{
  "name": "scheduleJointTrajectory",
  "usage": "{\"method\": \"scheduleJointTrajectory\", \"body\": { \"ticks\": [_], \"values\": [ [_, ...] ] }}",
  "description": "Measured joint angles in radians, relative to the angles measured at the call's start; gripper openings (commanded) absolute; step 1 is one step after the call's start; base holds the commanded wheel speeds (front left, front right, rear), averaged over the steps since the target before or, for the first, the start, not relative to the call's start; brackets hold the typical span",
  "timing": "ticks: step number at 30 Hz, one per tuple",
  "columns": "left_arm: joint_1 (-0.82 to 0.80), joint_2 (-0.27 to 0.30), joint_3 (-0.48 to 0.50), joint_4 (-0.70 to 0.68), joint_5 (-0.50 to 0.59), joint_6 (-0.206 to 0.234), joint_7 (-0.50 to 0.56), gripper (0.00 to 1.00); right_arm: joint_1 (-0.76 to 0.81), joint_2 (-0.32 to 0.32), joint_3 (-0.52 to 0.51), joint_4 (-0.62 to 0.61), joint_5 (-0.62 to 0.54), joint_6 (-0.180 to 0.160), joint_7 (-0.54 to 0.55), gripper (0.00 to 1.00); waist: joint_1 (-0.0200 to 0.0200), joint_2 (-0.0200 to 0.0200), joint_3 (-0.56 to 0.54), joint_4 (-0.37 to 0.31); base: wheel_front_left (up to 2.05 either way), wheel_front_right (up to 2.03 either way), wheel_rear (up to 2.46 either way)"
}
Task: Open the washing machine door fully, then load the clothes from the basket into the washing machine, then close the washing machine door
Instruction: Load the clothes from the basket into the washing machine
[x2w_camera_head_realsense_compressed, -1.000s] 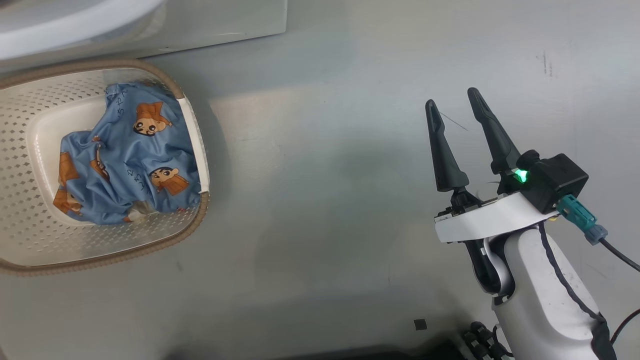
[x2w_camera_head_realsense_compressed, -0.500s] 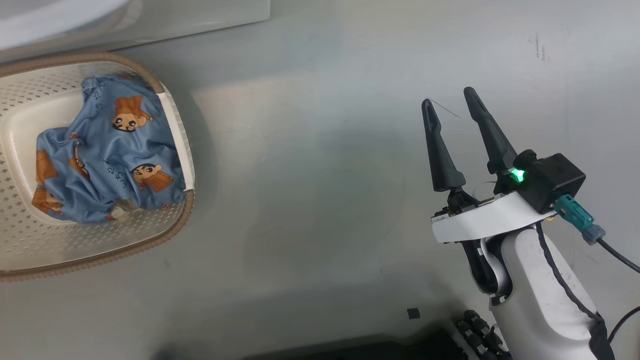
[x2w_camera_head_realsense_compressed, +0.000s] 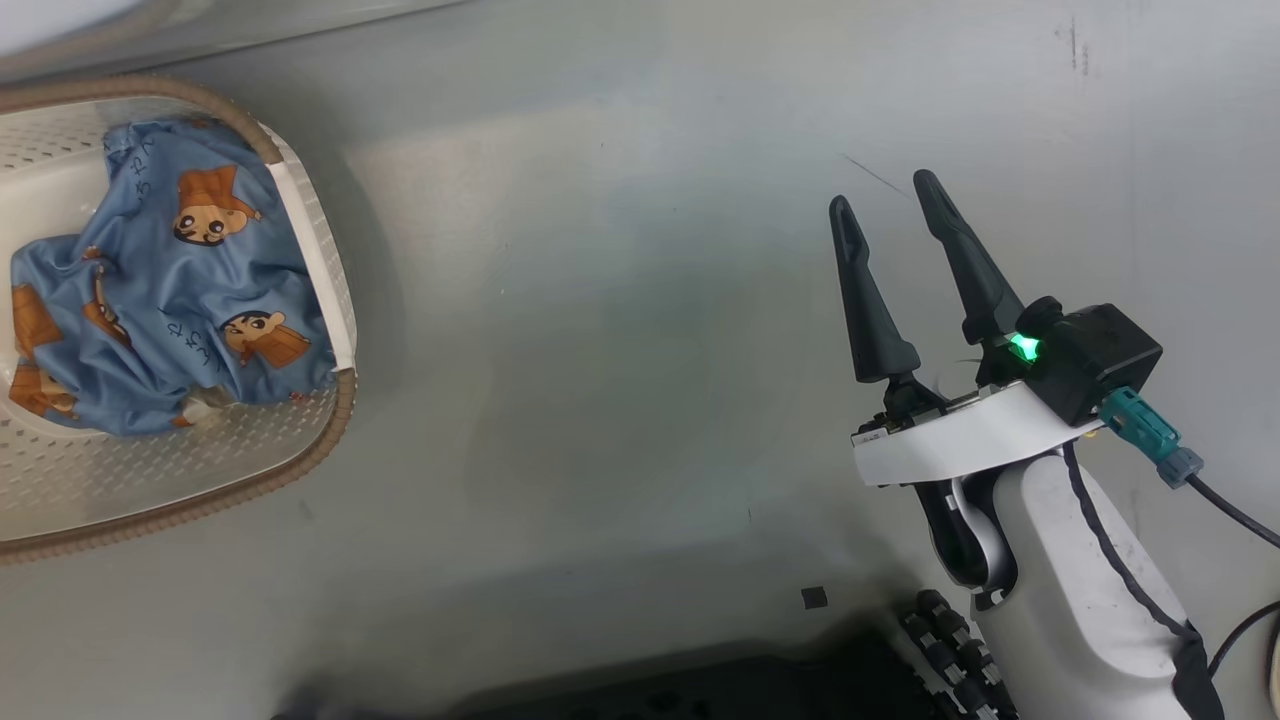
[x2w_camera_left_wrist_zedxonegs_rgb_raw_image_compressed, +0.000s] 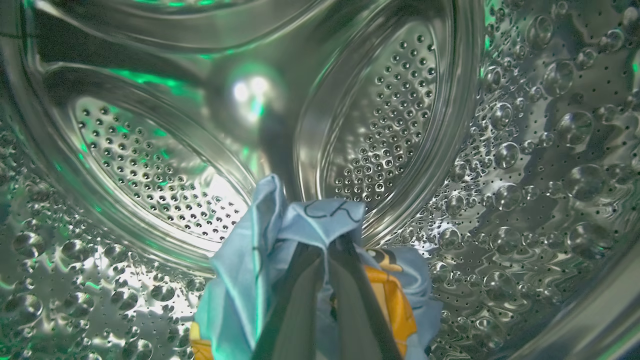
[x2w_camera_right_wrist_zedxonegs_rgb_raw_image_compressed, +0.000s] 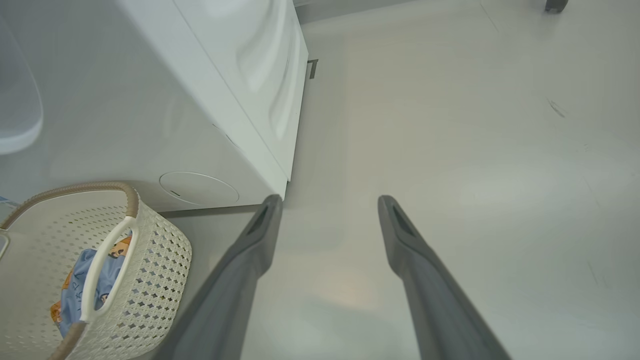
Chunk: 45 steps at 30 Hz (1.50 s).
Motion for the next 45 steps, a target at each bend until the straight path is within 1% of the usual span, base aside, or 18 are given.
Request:
{"method": "scheduleJointTrajectory", "body": {
  "ticks": [3, 7, 14, 18, 24, 27, 31, 35, 36, 37, 38, 39, 45],
  "values": [
    [-0.044, 0.018, -0.007, 0.022, 0.0, 0.0, 0.007, 0.0, -0.001, 0.0, 0.007, -0.002, 0.001, 0.0, 0.0, 1.0, 0.0, 0.0, 0.016, -0.004, 0.0, 0.0, 0.0],
    [-0.09, 0.021, -0.008, 0.051, -0.015, 0.0, 0.01, 0.0, -0.002, 0.0, 0.014, -0.002, 0.004, 0.0, 0.0, 1.0, 0.0, 0.0, 0.034, -0.009, 0.0, 0.0, 0.0],
    [-0.195, 0.063, -0.035, 0.077, -0.035, 0.0, 0.024, 0.0, -0.004, 0.001, 0.038, -0.003, 0.011, 0.0, 0.0, 1.0, 0.0, 0.0, 0.065, -0.02, 0.0, 0.0, 0.0],
    [-0.223, 0.092, -0.062, 0.093, -0.04, 0.0, 0.035, 0.0, -0.009, 0.0, 0.048, -0.003, 0.015, 0.0, 0.0, 1.0, 0.0, 0.0, 0.079, -0.03, 0.0, 0.0, 0.0],
    [-0.293, 0.112, -0.112, 0.118, -0.083, 0.0, 0.073, 0.0, -0.01, 0.0, 0.06, -0.004, 0.022, 0.0, 0.0, 1.0, 0.0, 0.0, 0.1, -0.041, 0.0, 0.0, 0.0],
    [-0.302, 0.12, -0.14, 0.15, -0.099, 0.0, 0.1, 0.0, -0.012, 0.001, 0.063, -0.004, 0.023, 0.0, 0.0, 1.0, 0.0, 0.0, 0.108, -0.046, 0.0, 0.0, 0.0],
    [-0.303, 0.124, -0.147, 0.19, -0.119, 0.0, 0.137, 0.0, -0.012, 0.0, 0.063, -0.002, 0.024, 0.0, 0.0, 1.0, 0.0, 0.0, 0.108, -0.047, 0.0, 0.0, 0.0],
    [-0.304, 0.124, -0.149, 0.211, -0.134, 0.0, 0.144, 0.0, -0.015, 0.001, 0.064, 0.0, 0.027, 0.0, 0.0, 1.0, 0.0, 0.0, 0.106, -0.046, 0.0, 0.0, 0.0],
    [-0.306, 0.124, -0.149, 0.214, -0.138, 0.0, 0.146, 0.14, -0.018, 0.001, 0.065, 0.0, 0.032, 0.0, 0.0, 1.0, 0.0, 0.0, 0.106, -0.046, 0.0, 0.0, 0.0],
    [-0.313, 0.126, -0.15, 0.218, -0.143, 0.0, 0.142, 0.42, -0.025, 0.001, 0.066, 0.0, 0.032, 0.0, 0.0, 1.0, 0.0, 0.0, 0.105, -0.046, 0.0, 0.0, 0.0],
    [-0.313, 0.126, -0.15, 0.218, -0.143, 0.0, 0.142, 0.79, -0.025, 0.001, 0.066, 0.0, 0.032, 0.0, 0.0, 1.0, 0.0, 0.0, 0.105, -0.046, 0.0, 0.0, 0.0],
    [-0.318, 0.126, -0.15, 0.221, -0.15, 0.0, 0.137, 1.0, -0.031, 0.001, 0.066, 0.0, 0.032, 0.0, 0.0, 1.0, 0.0, 0.0, 0.104, -0.045, 0.0, 0.0, 0.0],
    [-0.328, 0.131, -0.156, 0.247, -0.164, 0.0, 0.111, 1.0, -0.037, 0.0, 0.06, 0.0, 0.032, 0.0, 0.0, 1.0, 0.0, 0.0, 0.099, -0.043, 0.0, 0.0, 0.0]
  ]
}}
